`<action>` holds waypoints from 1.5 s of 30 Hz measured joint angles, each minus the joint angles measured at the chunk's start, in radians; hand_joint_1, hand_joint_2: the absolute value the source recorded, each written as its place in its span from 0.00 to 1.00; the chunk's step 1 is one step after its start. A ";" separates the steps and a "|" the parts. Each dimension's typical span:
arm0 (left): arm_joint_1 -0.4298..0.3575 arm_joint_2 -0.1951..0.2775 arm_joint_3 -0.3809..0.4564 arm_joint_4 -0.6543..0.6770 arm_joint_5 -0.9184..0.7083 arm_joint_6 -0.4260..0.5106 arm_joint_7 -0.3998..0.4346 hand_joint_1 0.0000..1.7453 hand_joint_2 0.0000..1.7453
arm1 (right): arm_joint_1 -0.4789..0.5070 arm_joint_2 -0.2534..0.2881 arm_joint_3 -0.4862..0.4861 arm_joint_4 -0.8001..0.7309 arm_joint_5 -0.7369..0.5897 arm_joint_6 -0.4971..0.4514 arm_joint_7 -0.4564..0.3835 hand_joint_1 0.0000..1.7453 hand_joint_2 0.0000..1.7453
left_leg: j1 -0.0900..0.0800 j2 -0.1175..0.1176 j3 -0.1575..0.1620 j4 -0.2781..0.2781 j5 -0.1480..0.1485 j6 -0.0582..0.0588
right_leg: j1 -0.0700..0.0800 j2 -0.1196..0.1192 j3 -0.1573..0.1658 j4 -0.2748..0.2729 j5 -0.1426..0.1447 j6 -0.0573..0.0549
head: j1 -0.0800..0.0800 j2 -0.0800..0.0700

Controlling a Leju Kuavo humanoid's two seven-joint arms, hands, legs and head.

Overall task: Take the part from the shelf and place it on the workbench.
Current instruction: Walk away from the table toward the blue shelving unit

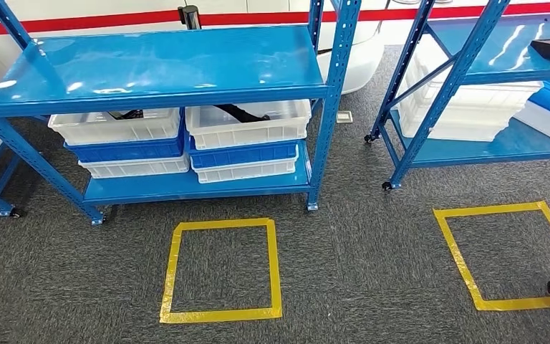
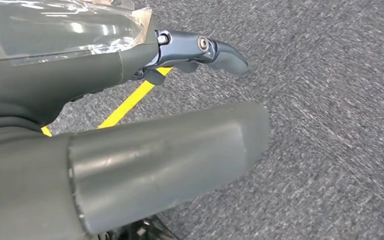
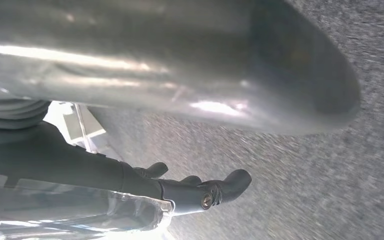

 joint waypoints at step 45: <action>-0.005 0.010 -0.031 0.011 -0.042 0.002 0.017 0.00 0.00 | -0.003 0.005 -0.062 0.000 -0.018 -0.024 0.016 0.00 0.00 | -0.010 -0.010 0.113 -0.196 0.080 0.069 | 0.001 0.000 -0.157 0.269 -0.130 0.055 | 0.003 0.000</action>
